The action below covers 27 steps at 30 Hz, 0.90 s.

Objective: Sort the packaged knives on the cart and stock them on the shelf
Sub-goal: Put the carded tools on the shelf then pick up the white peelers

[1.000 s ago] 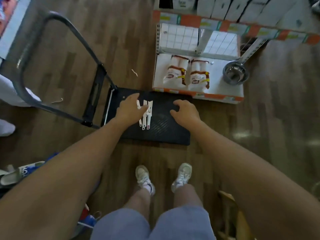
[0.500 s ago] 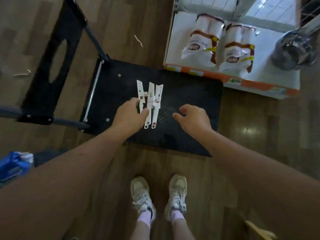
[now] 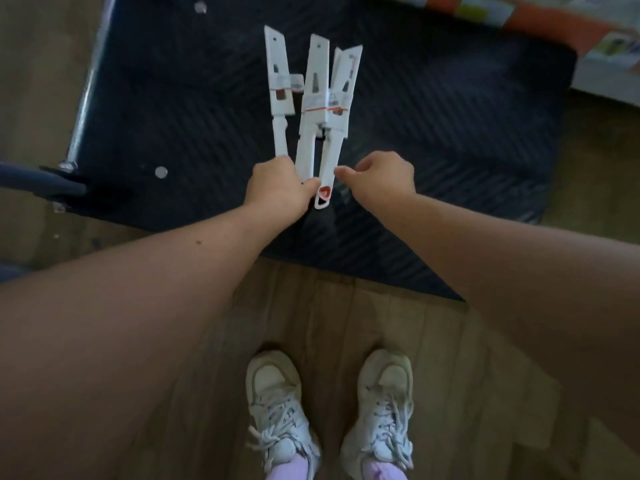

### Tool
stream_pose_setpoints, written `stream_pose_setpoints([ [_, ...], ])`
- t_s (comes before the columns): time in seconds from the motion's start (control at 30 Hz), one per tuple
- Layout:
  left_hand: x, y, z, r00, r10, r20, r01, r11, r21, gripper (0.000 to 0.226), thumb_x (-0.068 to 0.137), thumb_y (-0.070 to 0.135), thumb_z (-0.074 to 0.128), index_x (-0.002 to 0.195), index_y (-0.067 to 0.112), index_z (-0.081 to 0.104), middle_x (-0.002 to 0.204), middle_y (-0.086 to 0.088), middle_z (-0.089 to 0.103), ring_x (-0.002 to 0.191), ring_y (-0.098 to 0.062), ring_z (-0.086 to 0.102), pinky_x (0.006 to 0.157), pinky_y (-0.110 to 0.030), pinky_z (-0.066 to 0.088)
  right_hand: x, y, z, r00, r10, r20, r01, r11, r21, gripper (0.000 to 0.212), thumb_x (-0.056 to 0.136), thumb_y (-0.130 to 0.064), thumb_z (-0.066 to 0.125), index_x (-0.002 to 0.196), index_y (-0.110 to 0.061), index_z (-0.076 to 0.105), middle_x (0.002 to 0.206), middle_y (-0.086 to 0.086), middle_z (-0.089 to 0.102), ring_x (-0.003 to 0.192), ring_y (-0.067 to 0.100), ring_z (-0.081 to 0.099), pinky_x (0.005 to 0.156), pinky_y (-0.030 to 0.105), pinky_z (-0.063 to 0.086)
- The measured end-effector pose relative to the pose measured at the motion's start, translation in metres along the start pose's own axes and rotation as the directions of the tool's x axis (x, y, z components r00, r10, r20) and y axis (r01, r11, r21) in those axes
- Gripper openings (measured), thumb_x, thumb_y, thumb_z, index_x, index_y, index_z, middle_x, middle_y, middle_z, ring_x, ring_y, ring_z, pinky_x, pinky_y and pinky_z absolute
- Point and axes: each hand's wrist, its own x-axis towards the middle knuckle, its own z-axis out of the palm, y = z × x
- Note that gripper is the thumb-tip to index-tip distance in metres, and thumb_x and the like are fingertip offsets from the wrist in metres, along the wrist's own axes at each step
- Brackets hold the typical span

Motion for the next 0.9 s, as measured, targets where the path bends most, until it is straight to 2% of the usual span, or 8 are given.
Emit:
stream_pose_setpoints([
  [0.07, 0.011, -0.005, 0.012, 0.999, 0.013, -0.043, -0.012, 1.0, 0.014, 0.038, 0.089, 0.035, 0.057, 0.103, -0.001, 0.061, 0.101, -0.016, 0.064, 0.08, -0.022, 0.056, 0.058, -0.026, 0.037, 0.014, 0.001, 0.011, 1.0, 0.008, -0.007, -0.008, 0.999, 0.035, 0.035, 0.087, -0.037, 0.061, 0.102, -0.005, 0.064, 0.099, 0.008, 0.067, 0.093, 0.02, 0.064, 0.077, 0.028, 0.049],
  [0.13, 0.019, -0.008, 0.016, 0.994, 0.023, -0.108, -0.02, 0.999, 0.029, 0.038, 0.087, 0.036, 0.059, 0.103, 0.001, 0.061, 0.101, -0.014, 0.065, 0.084, -0.023, 0.06, 0.062, -0.029, 0.04, 0.027, 0.001, 0.02, 1.0, 0.015, -0.015, -0.014, 0.997, 0.073, 0.033, 0.085, -0.038, 0.063, 0.096, -0.007, 0.064, 0.082, 0.003, 0.062, 0.081, 0.017, 0.062, 0.072, 0.028, 0.051],
  [0.2, 0.027, -0.009, 0.015, 0.987, 0.036, -0.154, -0.028, 0.998, 0.053, 0.04, 0.085, 0.038, 0.061, 0.107, 0.005, 0.059, 0.102, -0.011, 0.065, 0.092, -0.025, 0.063, 0.065, -0.031, 0.043, 0.037, -0.001, 0.028, 0.999, 0.024, -0.035, -0.02, 0.995, 0.1, 0.028, 0.084, -0.038, 0.065, 0.086, -0.01, 0.059, 0.069, -0.002, 0.052, 0.067, 0.012, 0.055, 0.059, 0.024, 0.048],
  [0.3, 0.036, -0.006, 0.015, 0.983, 0.086, -0.161, -0.072, 0.993, 0.091, 0.046, 0.081, 0.044, 0.064, 0.106, 0.006, 0.06, 0.098, -0.011, 0.067, 0.09, -0.026, 0.065, 0.069, -0.035, 0.051, 0.048, -0.004, 0.034, 0.999, 0.036, -0.04, -0.031, 0.992, 0.123, 0.018, 0.084, -0.03, 0.066, 0.086, -0.013, 0.058, 0.067, -0.004, 0.051, 0.057, 0.007, 0.05, 0.047, 0.017, 0.04],
  [0.4, 0.042, -0.001, 0.018, 0.986, 0.077, -0.149, -0.065, 0.994, 0.086, 0.037, 0.082, 0.037, 0.066, 0.103, 0.007, 0.064, 0.096, -0.011, 0.067, 0.087, -0.026, 0.066, 0.071, -0.037, 0.055, 0.051, -0.005, 0.033, 0.999, 0.036, -0.018, -0.034, 0.99, 0.134, 0.016, 0.083, -0.024, 0.067, 0.091, -0.011, 0.064, 0.081, 0.001, 0.062, 0.07, 0.013, 0.06, 0.054, 0.019, 0.047],
  [0.57, 0.04, 0.009, 0.011, 0.989, -0.1, -0.11, 0.091, 0.992, -0.084, 0.026, 0.081, 0.027, 0.07, 0.099, 0.009, 0.067, 0.098, -0.007, 0.067, 0.09, -0.022, 0.065, 0.07, -0.029, 0.05, 0.045, 0.001, 0.015, 0.998, 0.067, 0.016, -0.068, 0.983, 0.172, 0.015, 0.081, -0.023, 0.07, 0.075, -0.011, 0.063, 0.091, 0.007, 0.071, 0.084, 0.018, 0.069, 0.079, 0.034, 0.058],
  [0.73, 0.007, 0.034, -0.012, 0.974, -0.203, -0.096, 0.165, 0.937, -0.307, 0.02, 0.081, 0.026, 0.07, 0.091, 0.009, 0.068, 0.095, -0.005, 0.069, 0.089, -0.018, 0.066, 0.07, -0.026, 0.048, 0.02, -0.002, -0.025, 0.994, 0.108, 0.027, -0.111, 0.961, 0.255, 0.015, 0.079, -0.022, 0.072, 0.072, -0.013, 0.064, 0.088, 0.007, 0.071, 0.081, 0.019, 0.07, 0.08, 0.034, 0.058],
  [0.9, -0.041, 0.073, -0.059, 0.981, -0.124, -0.148, 0.061, 0.926, -0.373, 0.017, 0.082, 0.026, 0.068, 0.09, 0.012, 0.07, 0.088, -0.002, 0.069, 0.082, -0.017, 0.066, 0.072, -0.027, 0.052, -0.023, -0.025, -0.093, 0.996, 0.086, -0.01, -0.077, 0.939, 0.336, 0.02, 0.081, -0.021, 0.07, 0.065, -0.019, 0.06, 0.085, 0.004, 0.068, 0.081, 0.018, 0.07, 0.077, 0.033, 0.059],
])
